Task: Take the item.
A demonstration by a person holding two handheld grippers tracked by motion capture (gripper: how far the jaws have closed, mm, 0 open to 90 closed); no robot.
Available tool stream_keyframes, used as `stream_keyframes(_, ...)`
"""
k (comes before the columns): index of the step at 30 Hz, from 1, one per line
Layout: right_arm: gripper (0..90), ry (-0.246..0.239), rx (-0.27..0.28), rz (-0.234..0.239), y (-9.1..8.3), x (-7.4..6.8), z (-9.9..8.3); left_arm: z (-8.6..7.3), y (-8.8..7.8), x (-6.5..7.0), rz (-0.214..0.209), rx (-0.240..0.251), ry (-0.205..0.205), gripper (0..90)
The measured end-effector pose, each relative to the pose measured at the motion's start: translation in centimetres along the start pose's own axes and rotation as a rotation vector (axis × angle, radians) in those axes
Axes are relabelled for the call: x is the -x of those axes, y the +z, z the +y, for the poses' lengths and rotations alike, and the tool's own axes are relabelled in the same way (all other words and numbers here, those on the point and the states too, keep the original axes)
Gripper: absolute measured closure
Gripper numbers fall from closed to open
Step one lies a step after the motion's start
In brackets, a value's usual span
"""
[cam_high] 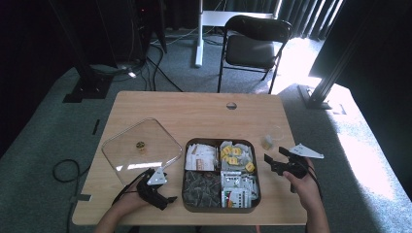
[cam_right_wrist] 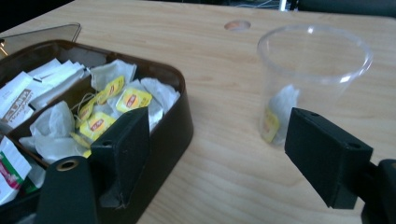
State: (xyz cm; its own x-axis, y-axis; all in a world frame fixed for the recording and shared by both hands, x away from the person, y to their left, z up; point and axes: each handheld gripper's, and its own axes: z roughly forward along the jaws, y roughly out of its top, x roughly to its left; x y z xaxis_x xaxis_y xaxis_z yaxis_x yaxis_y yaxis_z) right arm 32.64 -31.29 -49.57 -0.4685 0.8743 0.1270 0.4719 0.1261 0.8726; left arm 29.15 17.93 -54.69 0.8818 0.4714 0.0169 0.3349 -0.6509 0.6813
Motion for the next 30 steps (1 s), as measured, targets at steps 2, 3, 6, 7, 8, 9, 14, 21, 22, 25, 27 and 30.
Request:
stream_keyframes(2, 22.0, 0.007, -0.007, -0.001, 0.2, 0.0, -0.5, 0.0, 0.0, 0.0, 0.000, 0.000, 0.000, 2.3)
stream_keyframes(3, 21.9, 0.007, -0.012, -0.001, 0.3, 0.0, -0.8, 0.0, 0.0, 0.0, -0.001, 0.000, 0.001, 2.3)
stream_keyframes(6, 21.7, 0.018, -0.017, 0.001, 0.6, 0.0, -1.5, 0.0, 0.0, 0.0, -0.001, 0.000, -0.002, 2.3)
stream_keyframes(7, 21.6, 0.019, -0.022, 0.002, 0.8, -0.1, -1.8, 0.0, 0.0, 0.0, -0.001, 0.000, -0.002, 2.3)
stream_keyframes(8, 21.4, 0.016, -0.028, 0.003, 0.8, -0.1, -2.0, 0.0, 0.0, 0.0, -0.001, 0.000, -0.002, 2.3)
stream_keyframes(9, 21.2, 0.016, -0.032, 0.002, 1.0, -0.1, -2.3, 0.0, 0.0, 0.0, -0.001, 0.000, -0.002, 2.3)
stream_keyframes(14, 19.9, 0.006, -0.057, 0.000, 1.4, -0.3, -3.2, 0.0, 0.0, 0.0, -0.001, 0.001, -0.002, 2.3)
stream_keyframes(21, 19.4, 0.000, -0.100, -0.006, 1.7, -0.6, -4.6, -0.1, -0.1, 0.0, 0.005, 0.001, -0.008, 2.4)
stream_keyframes(22, 19.4, 0.003, -0.106, -0.004, 1.7, -0.6, -4.8, -0.1, -0.1, 0.0, 0.005, 0.001, -0.007, 2.3)
stream_keyframes(25, 19.3, -0.016, -0.130, -0.002, 1.9, -1.0, -5.0, -0.1, -0.1, 0.0, 0.005, 0.001, -0.007, 2.3)
stream_keyframes(27, 19.2, -0.024, -0.138, -0.001, 1.9, -1.2, -5.0, -0.1, -0.1, 0.0, 0.005, 0.001, -0.007, 2.3)
stream_keyframes(30, 19.2, -0.035, -0.170, -0.009, 2.1, -1.4, -5.1, -0.1, -0.1, 0.0, 0.005, 0.000, -0.006, 2.3)
